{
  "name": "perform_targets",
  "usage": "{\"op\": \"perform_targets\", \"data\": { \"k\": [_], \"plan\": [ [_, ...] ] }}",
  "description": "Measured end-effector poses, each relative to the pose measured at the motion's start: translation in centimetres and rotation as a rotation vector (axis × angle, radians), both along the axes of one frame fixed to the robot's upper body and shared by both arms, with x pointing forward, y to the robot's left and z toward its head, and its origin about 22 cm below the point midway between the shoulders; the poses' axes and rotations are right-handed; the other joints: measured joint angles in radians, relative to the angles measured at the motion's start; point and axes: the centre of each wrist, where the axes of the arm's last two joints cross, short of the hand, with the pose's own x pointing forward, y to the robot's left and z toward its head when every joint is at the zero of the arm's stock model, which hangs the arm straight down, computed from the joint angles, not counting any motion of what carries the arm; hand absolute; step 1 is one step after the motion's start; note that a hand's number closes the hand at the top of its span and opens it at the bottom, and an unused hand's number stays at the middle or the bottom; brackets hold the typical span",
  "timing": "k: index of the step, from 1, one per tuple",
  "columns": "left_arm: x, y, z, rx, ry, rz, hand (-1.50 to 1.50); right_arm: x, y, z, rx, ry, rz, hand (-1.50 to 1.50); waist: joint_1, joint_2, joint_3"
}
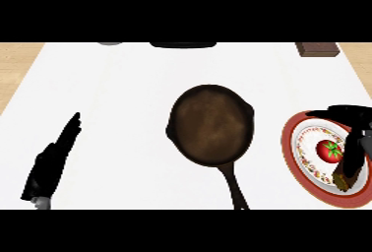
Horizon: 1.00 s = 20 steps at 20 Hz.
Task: Pick the tomato from the plate and place it in the pan
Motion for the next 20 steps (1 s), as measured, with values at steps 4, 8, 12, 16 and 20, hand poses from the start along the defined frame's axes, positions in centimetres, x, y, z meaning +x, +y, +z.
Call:
{"op": "perform_targets", "data": {
  "k": [4,8,12,16,20],
  "plan": [
    [0.0,-0.5,0.1,-0.003,-0.002,-0.002,0.00,-0.6,-0.3,-0.9,-0.027,0.021,0.005,-1.50,0.000,0.000,0.000],
    [0.0,-0.9,0.4,-0.003,0.000,0.001,0.00,-0.6,-0.6,-1.9,-0.037,0.032,0.001,-1.50,0.001,0.000,0.000],
    [-0.2,-0.8,0.1,-0.009,0.002,-0.004,0.00,-1.3,-0.6,-3.9,-0.043,0.038,0.000,-1.50,0.001,0.000,0.000],
    [0.0,-0.6,-0.5,-0.007,0.000,-0.005,0.00,-1.2,-1.1,-5.4,-0.049,0.040,-0.002,-1.50,0.003,0.001,0.000],
    [-0.1,-0.9,-0.7,-0.008,-0.004,-0.003,0.00,-1.5,-1.7,-6.6,-0.042,0.036,-0.001,-1.50,0.002,-0.001,-0.002]
  ]
}}
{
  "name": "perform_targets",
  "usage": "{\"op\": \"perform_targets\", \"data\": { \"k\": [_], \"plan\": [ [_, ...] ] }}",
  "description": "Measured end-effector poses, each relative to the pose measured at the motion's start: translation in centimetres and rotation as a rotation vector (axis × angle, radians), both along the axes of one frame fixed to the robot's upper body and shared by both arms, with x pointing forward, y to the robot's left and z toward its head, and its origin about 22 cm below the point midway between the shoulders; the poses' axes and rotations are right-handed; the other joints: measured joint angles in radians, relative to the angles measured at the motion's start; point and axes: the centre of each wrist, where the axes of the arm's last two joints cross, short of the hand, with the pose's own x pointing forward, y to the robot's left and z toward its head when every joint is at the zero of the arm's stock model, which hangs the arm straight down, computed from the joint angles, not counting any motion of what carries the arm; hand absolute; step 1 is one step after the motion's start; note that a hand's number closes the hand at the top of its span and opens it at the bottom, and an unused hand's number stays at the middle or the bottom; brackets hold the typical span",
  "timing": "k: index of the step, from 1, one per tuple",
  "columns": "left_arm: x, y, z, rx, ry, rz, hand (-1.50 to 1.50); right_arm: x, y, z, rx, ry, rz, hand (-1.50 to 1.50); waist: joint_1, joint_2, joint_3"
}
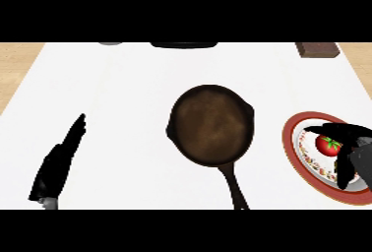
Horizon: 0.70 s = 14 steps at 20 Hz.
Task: Pick the tomato from the plate and place it in the pan
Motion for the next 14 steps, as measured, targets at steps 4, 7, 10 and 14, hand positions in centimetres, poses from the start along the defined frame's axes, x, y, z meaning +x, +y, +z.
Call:
{"op": "perform_targets", "data": {
  "k": [4,7,10,14],
  "plan": [
    [-0.3,0.0,-0.1,-0.004,0.003,-0.003,0.00,0.6,0.1,-0.2,0.014,-0.030,-0.014,1.50,-0.001,-0.003,-0.005],
    [-0.1,0.3,0.5,-0.003,0.004,0.001,0.00,0.6,-0.3,-0.3,0.053,-0.055,-0.033,1.50,0.000,-0.004,-0.006],
    [-0.3,0.3,0.3,0.001,0.005,0.004,0.00,0.4,-0.6,-0.7,0.084,-0.059,-0.047,1.50,-0.001,-0.007,-0.009],
    [-0.3,0.5,0.7,-0.003,0.005,0.001,0.00,0.0,-0.9,-0.9,0.122,-0.056,-0.069,1.50,-0.002,-0.007,-0.009]
  ]
}}
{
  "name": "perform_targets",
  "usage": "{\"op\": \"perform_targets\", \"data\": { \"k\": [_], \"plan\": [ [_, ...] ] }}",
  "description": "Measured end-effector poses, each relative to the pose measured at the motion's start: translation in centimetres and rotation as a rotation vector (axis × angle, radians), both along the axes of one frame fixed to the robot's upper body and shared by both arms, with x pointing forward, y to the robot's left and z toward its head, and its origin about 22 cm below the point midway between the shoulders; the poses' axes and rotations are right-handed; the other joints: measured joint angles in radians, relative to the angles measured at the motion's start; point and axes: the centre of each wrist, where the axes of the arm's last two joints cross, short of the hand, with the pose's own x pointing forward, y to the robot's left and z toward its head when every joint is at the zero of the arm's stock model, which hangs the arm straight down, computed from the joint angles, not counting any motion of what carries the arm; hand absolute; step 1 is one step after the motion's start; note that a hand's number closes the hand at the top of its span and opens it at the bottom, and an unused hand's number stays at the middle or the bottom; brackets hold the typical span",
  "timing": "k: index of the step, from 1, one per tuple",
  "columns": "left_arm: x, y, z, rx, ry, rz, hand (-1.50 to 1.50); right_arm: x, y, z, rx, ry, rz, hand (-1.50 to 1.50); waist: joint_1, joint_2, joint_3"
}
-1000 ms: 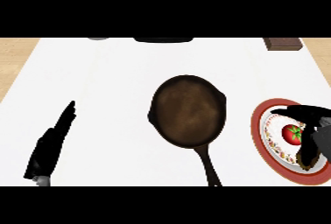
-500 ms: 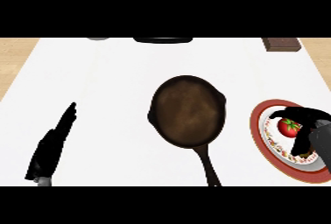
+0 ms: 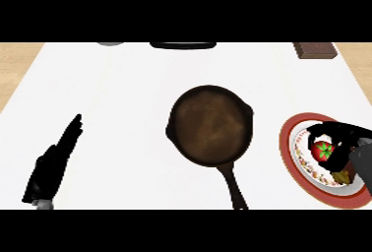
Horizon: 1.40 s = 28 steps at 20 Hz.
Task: Pick the tomato from the plate and place it in the pan
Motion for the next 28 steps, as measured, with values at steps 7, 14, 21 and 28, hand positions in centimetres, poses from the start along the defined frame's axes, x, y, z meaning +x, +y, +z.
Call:
{"op": "perform_targets", "data": {
  "k": [7,14,21,28],
  "plan": [
    [-0.2,-0.7,-0.4,0.001,-0.004,-0.009,0.00,0.8,-0.7,0.3,0.003,-0.158,0.054,1.50,0.009,0.008,0.005],
    [0.0,-0.6,-0.1,0.003,-0.004,-0.011,0.00,2.7,-1.0,3.7,0.002,-0.563,0.144,1.50,0.014,0.013,0.012],
    [0.0,-0.8,0.1,0.008,-0.001,-0.002,0.00,4.5,1.1,8.3,0.164,-1.031,0.284,1.50,0.001,0.007,0.013],
    [0.2,-0.3,-0.2,0.005,-0.001,0.004,0.00,6.0,7.0,11.1,0.349,-1.153,0.351,1.50,-0.001,0.007,0.011]
  ]
}}
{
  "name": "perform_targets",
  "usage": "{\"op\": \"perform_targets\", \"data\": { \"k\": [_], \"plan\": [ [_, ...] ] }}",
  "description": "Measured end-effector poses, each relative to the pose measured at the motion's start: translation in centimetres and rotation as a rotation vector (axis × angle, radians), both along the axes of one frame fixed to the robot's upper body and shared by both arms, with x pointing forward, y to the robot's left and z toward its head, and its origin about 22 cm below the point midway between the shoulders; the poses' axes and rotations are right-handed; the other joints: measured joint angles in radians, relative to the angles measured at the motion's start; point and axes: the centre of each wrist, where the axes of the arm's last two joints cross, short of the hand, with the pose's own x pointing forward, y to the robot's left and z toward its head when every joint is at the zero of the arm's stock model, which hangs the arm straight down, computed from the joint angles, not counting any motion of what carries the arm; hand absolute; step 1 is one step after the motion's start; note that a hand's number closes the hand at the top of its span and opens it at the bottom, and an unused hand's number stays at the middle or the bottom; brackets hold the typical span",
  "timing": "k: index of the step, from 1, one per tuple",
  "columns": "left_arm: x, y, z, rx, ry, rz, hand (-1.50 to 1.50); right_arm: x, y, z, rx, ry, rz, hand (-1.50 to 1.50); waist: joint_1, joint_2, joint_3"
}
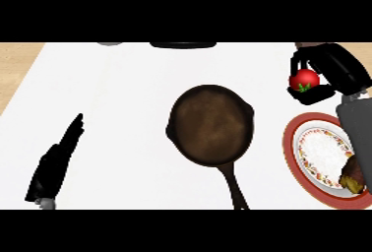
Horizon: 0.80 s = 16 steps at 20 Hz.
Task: Pick the tomato from the plate and place it in the pan
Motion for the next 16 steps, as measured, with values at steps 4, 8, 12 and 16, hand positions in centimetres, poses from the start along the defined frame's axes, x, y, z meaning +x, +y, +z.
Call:
{"op": "perform_targets", "data": {
  "k": [4,8,12,16],
  "plan": [
    [-0.4,0.3,-0.3,-0.006,0.001,-0.008,0.00,0.5,4.6,0.0,0.059,0.044,0.062,1.50,0.003,0.000,0.000],
    [-0.2,0.0,0.2,-0.004,0.001,-0.010,0.00,1.3,9.9,-0.4,0.106,0.110,0.094,1.50,0.009,0.002,0.000],
    [-0.3,-0.1,0.3,0.001,-0.007,-0.019,0.00,2.1,13.6,-1.7,0.133,0.189,0.122,1.50,0.015,0.005,0.000],
    [0.0,-0.3,0.6,0.000,-0.005,-0.019,0.00,1.9,17.9,-4.3,0.108,0.252,0.136,1.50,0.020,0.007,0.000]
  ]
}}
